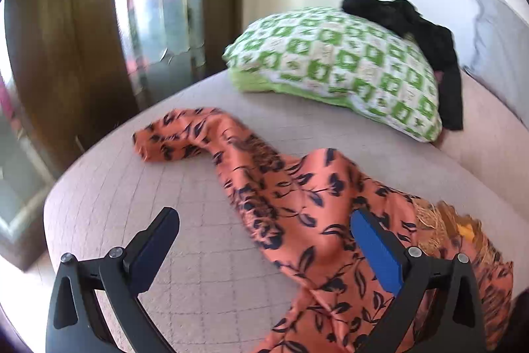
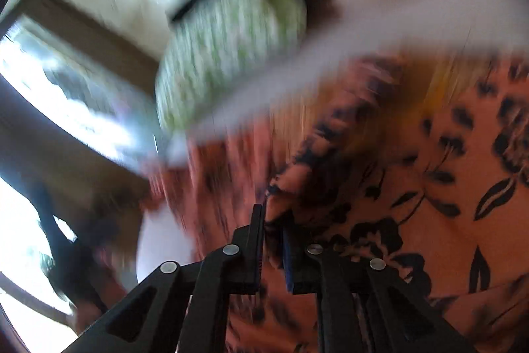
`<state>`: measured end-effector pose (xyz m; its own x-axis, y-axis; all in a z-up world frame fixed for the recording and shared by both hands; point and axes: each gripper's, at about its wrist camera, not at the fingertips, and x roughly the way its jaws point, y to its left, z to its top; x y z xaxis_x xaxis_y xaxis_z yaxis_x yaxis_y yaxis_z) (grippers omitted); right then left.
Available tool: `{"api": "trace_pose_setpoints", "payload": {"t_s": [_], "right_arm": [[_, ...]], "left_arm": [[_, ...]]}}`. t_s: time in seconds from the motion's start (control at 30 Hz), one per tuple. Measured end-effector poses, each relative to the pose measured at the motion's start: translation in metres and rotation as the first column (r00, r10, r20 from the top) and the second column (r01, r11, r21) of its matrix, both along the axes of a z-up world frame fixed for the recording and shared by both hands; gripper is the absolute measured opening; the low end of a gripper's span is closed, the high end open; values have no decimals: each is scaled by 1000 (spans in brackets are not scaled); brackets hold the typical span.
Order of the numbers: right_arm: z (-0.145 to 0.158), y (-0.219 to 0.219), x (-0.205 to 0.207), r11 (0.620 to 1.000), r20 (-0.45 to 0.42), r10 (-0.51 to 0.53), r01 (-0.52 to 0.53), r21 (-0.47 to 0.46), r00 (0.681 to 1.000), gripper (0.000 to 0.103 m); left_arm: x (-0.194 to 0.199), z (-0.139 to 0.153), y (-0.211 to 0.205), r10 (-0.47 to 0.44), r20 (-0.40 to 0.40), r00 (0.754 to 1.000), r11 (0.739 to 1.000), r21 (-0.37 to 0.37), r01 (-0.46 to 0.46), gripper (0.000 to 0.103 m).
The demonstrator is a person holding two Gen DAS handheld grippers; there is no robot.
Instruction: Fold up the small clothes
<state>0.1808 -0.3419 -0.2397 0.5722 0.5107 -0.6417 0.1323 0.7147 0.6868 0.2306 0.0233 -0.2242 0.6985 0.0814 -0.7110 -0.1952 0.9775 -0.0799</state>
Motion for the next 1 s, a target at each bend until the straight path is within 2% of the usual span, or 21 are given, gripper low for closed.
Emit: {"api": "trace_pose_setpoints", "payload": {"t_s": [0.03,0.07,0.1,0.13,0.17,0.2,0.23,0.3,0.37,0.43,0.47,0.5,0.6,0.63,0.67,0.73,0.83,0.9,0.93,0.97,1.0], "right_arm": [[-21,17,0,999,-94,42,-42,-4,995,15],[-29,22,-10,1000,-86,28,-28,2,996,18],[-25,18,-23,1000,-20,-14,14,18,1000,31],[-20,13,-31,999,-18,-7,8,45,1000,42],[-15,9,-37,996,-33,25,-22,89,999,80],[-8,1,-42,991,-40,47,-41,125,998,94],[1,-9,-55,991,-17,21,-19,132,1000,94],[20,-34,-82,995,34,-65,63,76,997,94],[34,-69,-101,985,74,-151,144,96,986,94],[39,-115,-122,943,83,-313,300,145,946,92],[39,-123,-132,920,87,-370,352,171,925,86],[34,-142,-139,886,75,-437,415,206,896,75],[8,-176,-143,786,-45,-546,531,316,836,70],[-1,-183,-143,763,-84,-553,544,349,829,69],[-4,-188,-139,755,-111,-549,549,359,828,68],[-7,-186,-131,768,-134,-536,548,331,833,68],[-2,-183,-132,787,-114,-530,537,305,841,68],[-4,-183,-127,783,-105,-535,539,310,838,68],[-3,-184,-128,781,-105,-538,541,311,836,68],[-12,-175,-121,781,-107,-538,542,309,836,68],[-13,-175,-123,782,-109,-537,543,306,836,68]], "left_arm": [[2,-2,4,5,-13,1000,1000,-20,-6,103],[3,-3,6,6,-26,1000,999,-47,-7,103],[4,-4,6,-4,-33,999,997,-72,2,103],[3,-5,3,-24,-35,999,995,-94,20,103],[2,-4,-2,-52,-35,998,993,-106,48,103],[0,-4,-9,-79,-33,996,992,-106,75,103],[-3,-3,-18,-114,-27,993,989,-101,111,103],[-13,0,-45,-218,-10,976,971,-100,216,103],[-24,-2,-75,-342,-11,940,935,-105,339,103],[-39,-6,-105,-427,-16,904,901,-90,424,103],[-47,-10,-125,-466,-24,884,884,-59,464,103],[-54,-13,-142,-492,-35,870,870,-14,492,103],[-73,-30,-197,-535,-88,840,812,221,541,103],[-76,-38,-211,-539,-106,836,788,287,544,103],[-79,-46,-222,-540,-120,833,767,340,545,103],[-78,-58,-235,-528,-139,838,747,395,535,103],[-68,-76,-238,-464,-170,869,735,473,485,103],[-59,-86,-234,-390,-177,904,731,537,421,103],[-51,-89,-227,-343,-180,922,737,556,383,102],[-44,-89,-220,-316,-184,931,750,552,364,96],[-37,-88,-211,-271,-189,944,765,553,330,81]]}}
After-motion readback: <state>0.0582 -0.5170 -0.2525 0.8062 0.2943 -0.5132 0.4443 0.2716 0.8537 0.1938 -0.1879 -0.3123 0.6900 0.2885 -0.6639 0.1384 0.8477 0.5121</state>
